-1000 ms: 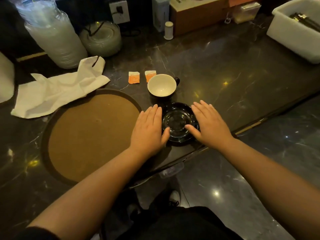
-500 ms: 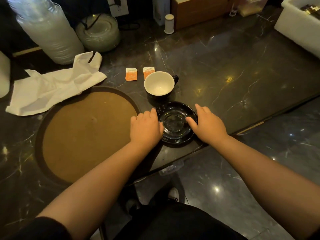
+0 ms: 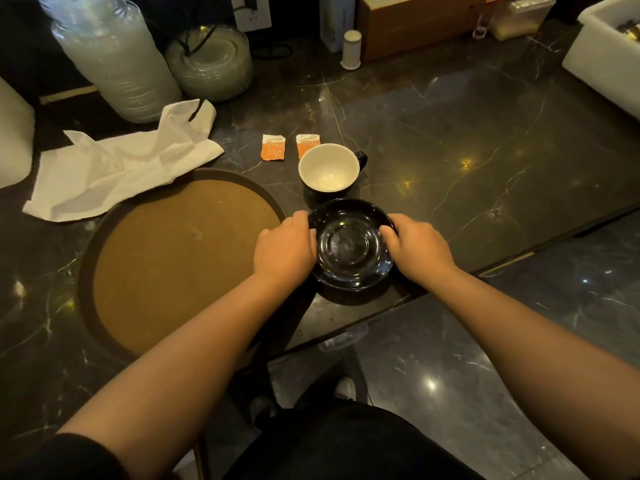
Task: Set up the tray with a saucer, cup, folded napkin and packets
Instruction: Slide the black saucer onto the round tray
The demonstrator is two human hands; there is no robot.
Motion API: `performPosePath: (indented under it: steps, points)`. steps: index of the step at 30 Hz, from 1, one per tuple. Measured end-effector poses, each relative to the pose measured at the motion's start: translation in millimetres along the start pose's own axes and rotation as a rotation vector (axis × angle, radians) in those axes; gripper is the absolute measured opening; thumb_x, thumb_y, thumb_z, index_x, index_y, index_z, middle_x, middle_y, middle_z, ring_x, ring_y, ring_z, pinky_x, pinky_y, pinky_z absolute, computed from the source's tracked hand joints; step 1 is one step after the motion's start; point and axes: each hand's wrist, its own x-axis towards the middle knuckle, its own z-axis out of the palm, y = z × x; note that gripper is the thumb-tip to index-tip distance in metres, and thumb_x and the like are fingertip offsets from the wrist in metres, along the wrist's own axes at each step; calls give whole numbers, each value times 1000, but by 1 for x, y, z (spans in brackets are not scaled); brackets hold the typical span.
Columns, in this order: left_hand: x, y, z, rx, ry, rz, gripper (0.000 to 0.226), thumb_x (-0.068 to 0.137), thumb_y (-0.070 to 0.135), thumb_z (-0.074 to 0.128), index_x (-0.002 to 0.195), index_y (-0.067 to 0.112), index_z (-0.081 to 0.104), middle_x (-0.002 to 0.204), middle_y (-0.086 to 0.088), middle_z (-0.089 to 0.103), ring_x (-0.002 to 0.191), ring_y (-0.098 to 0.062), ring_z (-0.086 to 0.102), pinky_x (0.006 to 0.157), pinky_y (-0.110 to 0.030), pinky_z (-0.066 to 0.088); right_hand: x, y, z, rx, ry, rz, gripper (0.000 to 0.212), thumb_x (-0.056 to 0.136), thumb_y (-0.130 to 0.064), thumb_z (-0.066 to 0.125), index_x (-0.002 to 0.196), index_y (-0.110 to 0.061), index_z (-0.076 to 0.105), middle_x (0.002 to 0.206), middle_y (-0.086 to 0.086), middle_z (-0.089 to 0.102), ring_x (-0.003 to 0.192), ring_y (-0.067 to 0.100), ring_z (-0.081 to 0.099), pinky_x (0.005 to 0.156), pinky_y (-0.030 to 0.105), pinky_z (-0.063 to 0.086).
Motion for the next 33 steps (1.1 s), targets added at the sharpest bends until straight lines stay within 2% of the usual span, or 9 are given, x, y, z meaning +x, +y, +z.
performPosePath:
  steps: [3, 6, 9, 12, 19, 21, 23, 29, 33]
  points:
    - [-9, -20, -15, -21, 25, -33, 13, 99, 32, 38, 96, 19, 42, 62, 10, 45, 49, -10, 41, 46, -30, 23, 1, -24, -4, 108, 14, -65, 28, 99, -34, 45, 119, -20, 60, 94, 6, 71, 85, 29, 63, 67, 37, 48]
    - [-21, -44, -32, -27, 48, -101, 21, 101, 34, 35, 105, 16, 44, 62, 6, 49, 50, -14, 48, 41, -30, 29, 4, -53, 0, 180, -13, -121, 30, 99, -33, 47, 123, -20, 59, 99, 6, 71, 90, 27, 64, 75, 43, 53]
    - [-38, -71, -48, -54, 82, -173, 24, 102, 35, 33, 111, 16, 45, 63, 5, 52, 52, -14, 50, 43, -31, 32, 9, -84, 10, 203, -70, -173, 30, 99, -34, 46, 124, -21, 58, 100, 5, 71, 92, 26, 64, 78, 46, 53]
    - [-57, -99, -62, -62, 105, -260, 25, 102, 36, 33, 113, 18, 46, 65, 7, 53, 53, -13, 49, 44, -31, 31, 11, -117, 27, 203, -116, -228, 31, 100, -34, 44, 125, -22, 58, 105, 4, 70, 96, 25, 63, 81, 44, 52]
    - [-108, -168, -84, -72, 99, -388, 28, 102, 37, 32, 115, 17, 47, 73, 1, 60, 63, -21, 56, 52, -37, 43, 0, -186, 72, 202, -201, -368, 31, 101, -35, 42, 125, -24, 58, 100, 2, 71, 92, 22, 64, 77, 39, 52]
    - [-120, -184, -87, -52, 89, -412, 30, 102, 36, 31, 117, 15, 47, 79, -5, 64, 70, -29, 60, 57, -39, 44, -5, -201, 85, 194, -210, -387, 31, 100, -33, 44, 125, -22, 59, 101, 5, 71, 93, 27, 64, 77, 41, 52]
    - [-130, -198, -89, -43, 84, -423, 31, 102, 35, 31, 118, 14, 48, 84, -12, 66, 76, -36, 61, 60, -39, 41, -10, -214, 97, 179, -211, -397, 30, 100, -31, 45, 124, -20, 61, 102, 9, 72, 95, 31, 64, 76, 41, 51]
    - [-148, -229, -88, -13, 32, -410, 30, 103, 32, 30, 118, 12, 48, 79, -9, 67, 70, -32, 61, 61, -42, 48, -21, -235, 124, 127, -280, -356, 31, 100, -35, 43, 123, -21, 59, 95, 3, 71, 86, 24, 65, 72, 40, 54]
    - [-151, -240, -83, 13, 38, -382, 31, 103, 30, 30, 118, 11, 49, 79, -10, 67, 70, -33, 61, 62, -38, 37, -26, -237, 137, 83, -299, -323, 32, 100, -37, 43, 124, -22, 58, 92, 0, 69, 81, 19, 63, 66, 37, 54]
